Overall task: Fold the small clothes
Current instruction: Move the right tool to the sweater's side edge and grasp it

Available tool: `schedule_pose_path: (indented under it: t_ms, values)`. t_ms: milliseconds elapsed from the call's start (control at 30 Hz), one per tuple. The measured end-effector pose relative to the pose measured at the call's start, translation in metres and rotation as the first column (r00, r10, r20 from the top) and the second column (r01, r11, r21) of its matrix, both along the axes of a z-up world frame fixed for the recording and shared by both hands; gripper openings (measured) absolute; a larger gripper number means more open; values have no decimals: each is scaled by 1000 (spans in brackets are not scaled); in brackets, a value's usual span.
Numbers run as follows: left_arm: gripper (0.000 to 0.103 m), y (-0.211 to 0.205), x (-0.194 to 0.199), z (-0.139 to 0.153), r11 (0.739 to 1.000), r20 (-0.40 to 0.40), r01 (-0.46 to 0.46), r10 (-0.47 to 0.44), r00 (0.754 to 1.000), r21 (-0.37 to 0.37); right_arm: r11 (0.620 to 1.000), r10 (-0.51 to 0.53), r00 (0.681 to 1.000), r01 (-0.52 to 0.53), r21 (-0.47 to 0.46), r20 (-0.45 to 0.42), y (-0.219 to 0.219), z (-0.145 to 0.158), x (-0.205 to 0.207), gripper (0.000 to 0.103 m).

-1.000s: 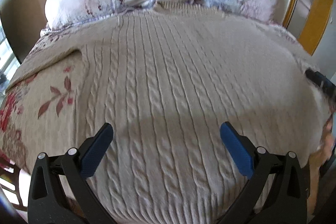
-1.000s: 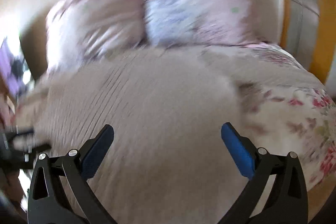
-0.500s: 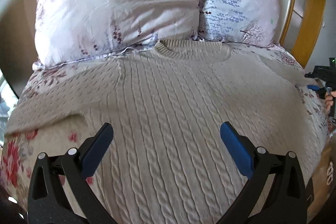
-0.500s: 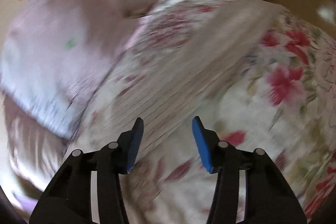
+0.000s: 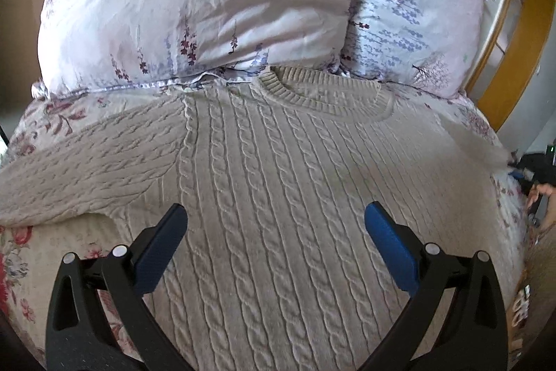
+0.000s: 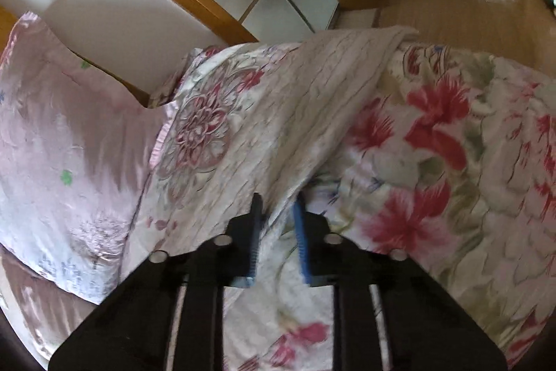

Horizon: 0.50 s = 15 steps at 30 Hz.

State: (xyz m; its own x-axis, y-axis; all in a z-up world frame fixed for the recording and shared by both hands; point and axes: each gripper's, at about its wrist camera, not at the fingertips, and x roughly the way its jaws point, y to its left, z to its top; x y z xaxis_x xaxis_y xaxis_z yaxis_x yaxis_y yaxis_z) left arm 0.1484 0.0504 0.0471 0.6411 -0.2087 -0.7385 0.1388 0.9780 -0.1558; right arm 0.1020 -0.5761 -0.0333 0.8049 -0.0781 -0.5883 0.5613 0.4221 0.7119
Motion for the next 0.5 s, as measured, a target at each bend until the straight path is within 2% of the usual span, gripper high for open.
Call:
schedule_pose_path:
  t_ms: [100,200,333,400,433,467,500]
  values:
    - [101,5,8,-3,999,-19,3,-4,1000,-53,995,19,1000,-20,-99,-13,7,9,4,9]
    - [101,9,14,-3,993,-18,13,-15,1000,-117,973,38,999,-32,-230,22,24,35,7,8]
    - [101,15,17,-1,977,4,28,-28,1000,-210,910,163,981,-107,-399,109,73,83,10,8]
    - [101,18,18,1,969,12,23,-20,1000,-244,866,271,951,-174,-468,148,109,104,11,8]
    - [101,19,18,2,966,15,20,-17,1000,-257,830,358,919,-232,-508,165,139,116,14,8]
    - [101,20,18,3,961,19,18,-13,1000,-274,808,407,898,-268,-525,168,156,119,16,8]
    - [101,21,19,4,958,22,16,-10,1000,-288,766,493,854,-337,-548,164,186,123,21,8]
